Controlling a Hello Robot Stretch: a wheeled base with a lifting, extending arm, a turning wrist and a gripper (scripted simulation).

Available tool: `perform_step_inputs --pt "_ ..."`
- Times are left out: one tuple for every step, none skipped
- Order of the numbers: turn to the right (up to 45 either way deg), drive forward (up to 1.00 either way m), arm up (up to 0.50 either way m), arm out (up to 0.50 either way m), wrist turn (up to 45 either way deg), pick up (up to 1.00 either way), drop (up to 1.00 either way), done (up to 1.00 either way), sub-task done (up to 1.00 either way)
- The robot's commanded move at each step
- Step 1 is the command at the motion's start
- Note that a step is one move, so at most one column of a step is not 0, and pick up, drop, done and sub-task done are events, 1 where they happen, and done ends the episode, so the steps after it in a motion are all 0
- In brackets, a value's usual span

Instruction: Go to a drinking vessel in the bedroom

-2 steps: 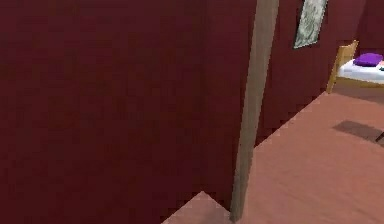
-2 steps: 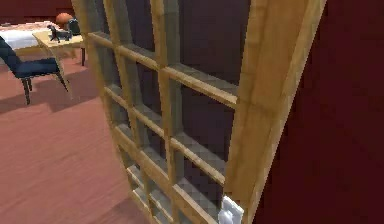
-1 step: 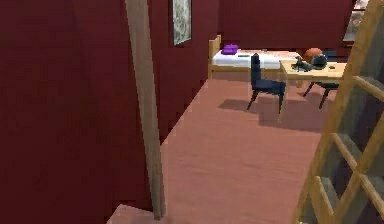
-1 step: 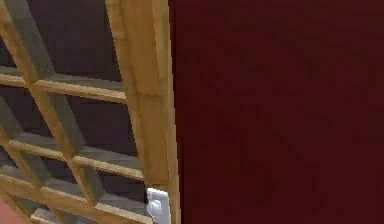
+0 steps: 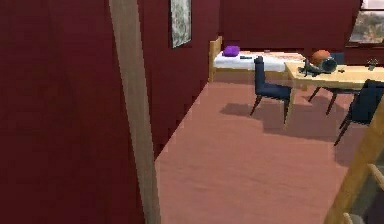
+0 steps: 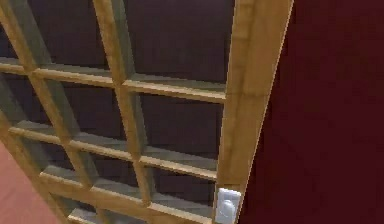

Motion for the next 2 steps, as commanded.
perform_step_inputs --pt "6.0 0.00 0.00 0.00 0.0 0.00 0.00 0.00 0.00" --pt "0.0 0.90 0.00 0.00 0.0 0.00 0.00 0.00 0.00"
